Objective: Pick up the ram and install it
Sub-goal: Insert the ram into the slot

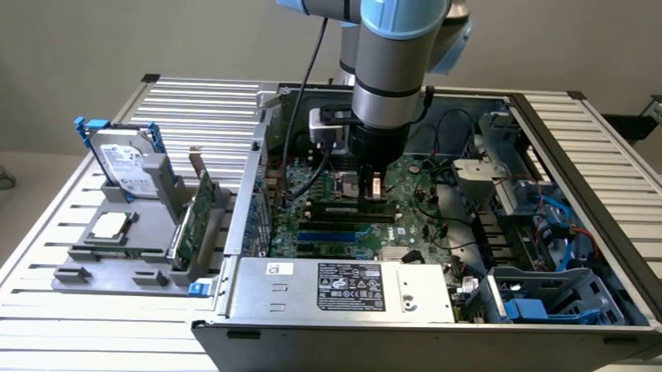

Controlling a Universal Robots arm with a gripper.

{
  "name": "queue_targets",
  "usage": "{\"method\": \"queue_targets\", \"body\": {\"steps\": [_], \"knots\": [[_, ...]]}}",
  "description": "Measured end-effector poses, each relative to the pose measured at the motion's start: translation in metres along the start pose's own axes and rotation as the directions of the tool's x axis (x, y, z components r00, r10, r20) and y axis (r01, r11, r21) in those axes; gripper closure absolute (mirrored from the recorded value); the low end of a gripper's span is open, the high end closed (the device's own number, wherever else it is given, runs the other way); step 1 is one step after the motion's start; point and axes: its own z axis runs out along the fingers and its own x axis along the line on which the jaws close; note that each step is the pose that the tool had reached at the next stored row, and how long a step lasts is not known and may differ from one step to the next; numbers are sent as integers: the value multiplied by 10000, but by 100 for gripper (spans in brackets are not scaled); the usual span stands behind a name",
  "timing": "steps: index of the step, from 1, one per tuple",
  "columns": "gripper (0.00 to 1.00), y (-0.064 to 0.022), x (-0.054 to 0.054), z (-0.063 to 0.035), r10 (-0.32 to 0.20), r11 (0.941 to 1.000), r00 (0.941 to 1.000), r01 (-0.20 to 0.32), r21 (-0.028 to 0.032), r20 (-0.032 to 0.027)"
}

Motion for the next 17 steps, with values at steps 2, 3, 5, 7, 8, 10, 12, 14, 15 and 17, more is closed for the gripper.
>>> {"method": "queue_targets", "body": {"steps": [2, 3, 5, 7, 8, 10, 12, 14, 15, 17], "knots": [[87, 1, 0, 4, 0, 10000, 10000, 0, 0, 0], [87, 1, 0, 5, 0, 10000, 10000, 0, 0, 1], [87, 2, 0, 9, 0, 10000, 10000, 0, 0, 0], [87, 3, 0, 13, 0, 10000, 10000, 0, 0, 1], [87, 4, 0, 15, 0, 10000, 10000, 0, 0, 1], [87, 5, 0, 19, 0, 10000, 10000, 0, 1, 0], [87, 5, 0, 22, 0, 10000, 10000, 0, 2, -1], [87, 6, -1, 26, 0, 10000, 10000, 0, 2, 0], [87, 7, -1, 28, 0, 10000, 10000, 0, 1, 0], [87, 7, 0, 31, 0, 10000, 10000, 0, 0, -2]]}}
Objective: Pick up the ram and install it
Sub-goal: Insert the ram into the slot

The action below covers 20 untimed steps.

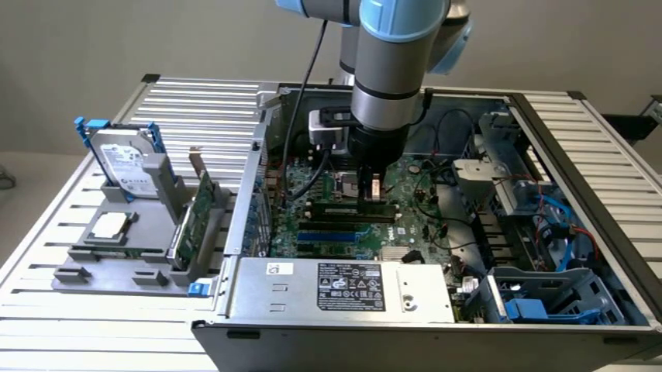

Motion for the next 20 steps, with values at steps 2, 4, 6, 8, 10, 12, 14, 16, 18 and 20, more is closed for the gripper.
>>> {"method": "queue_targets", "body": {"steps": [2, 4, 6, 8, 10, 12, 14, 16, 18, 20], "knots": [[87, 1, 0, 4, 0, 10000, 10000, 0, 1, 0], [87, 2, -1, 10, 2, 10000, 10000, -2, 2, 8], [87, 2, 0, 13, 0, 10000, 10000, 0, 1, 3], [87, 3, 0, 17, 0, 10000, 10000, 0, 1, 2], [87, 5, -1, 19, 1, 10000, 10000, -1, 2, 1], [87, 8, -1, 19, 0, 10000, 10000, 0, 2, 1], [87, 12, -1, 20, 0, 10000, 10000, 0, 3, 3], [87, 15, -2, 20, 0, 10000, 10000, 0, 3, 4], [87, 20, -3, 20, 0, 10000, 10000, 0, 2, 4], [87, 22, -6, 20, 0, 10000, 10000, 0, 2, 4]]}}
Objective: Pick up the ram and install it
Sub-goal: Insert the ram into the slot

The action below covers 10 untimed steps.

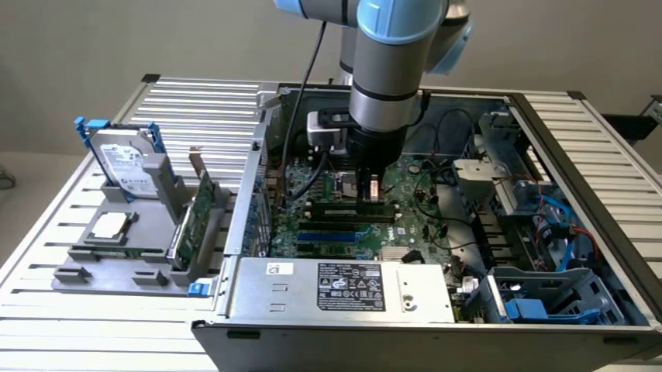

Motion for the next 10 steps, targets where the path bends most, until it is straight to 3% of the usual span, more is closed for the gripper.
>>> {"method": "queue_targets", "body": {"steps": [10], "knots": [[87, 4, -1, 9, -5, 10000, 10000, 5, 0, -1]]}}
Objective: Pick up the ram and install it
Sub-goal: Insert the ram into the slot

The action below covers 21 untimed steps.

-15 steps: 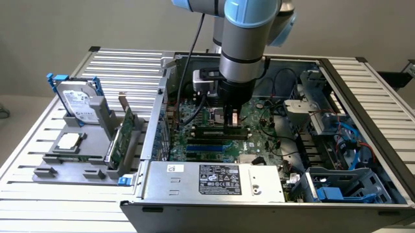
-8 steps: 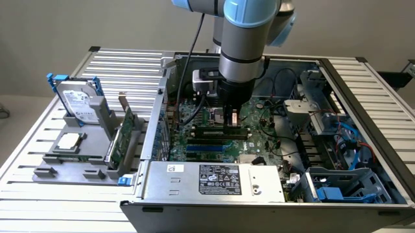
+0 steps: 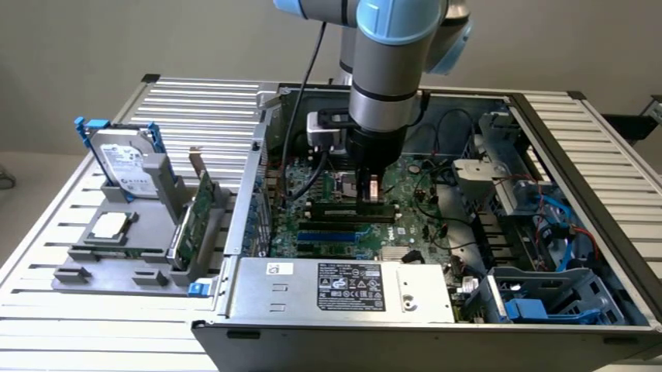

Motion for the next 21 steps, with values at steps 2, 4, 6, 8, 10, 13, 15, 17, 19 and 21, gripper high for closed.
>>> {"method": "queue_targets", "body": {"steps": [2, 4, 6, 8, 10, 13, 15, 17, 19, 21], "knots": [[87, 0, 0, 5, -4, 10000, 10000, 4, -1, -3], [87, 1, 0, 12, -6, 10000, 10000, 6, -1, 3], [87, 0, -1, 11, -9, 10000, 10000, 9, -1, 0], [87, 1, -2, 11, -13, 10000, 10000, 13, -1, 0], [87, 4, -3, 12, -15, 10000, 10000, 15, 2, 2], [87, 6, -4, 12, -17, 10000, 10000, 17, 2, 0], [87, 8, -5, 11, -14, 10000, 10000, 14, 2, -1], [87, 8, -5, 11, -16, 10000, 10000, 16, 2, -1], [87, 8, -6, 12, -16, 10000, 10000, 16, 2, 0], [87, 8, -6, 12, -16, 10000, 10000, 16, 2, -1]]}}
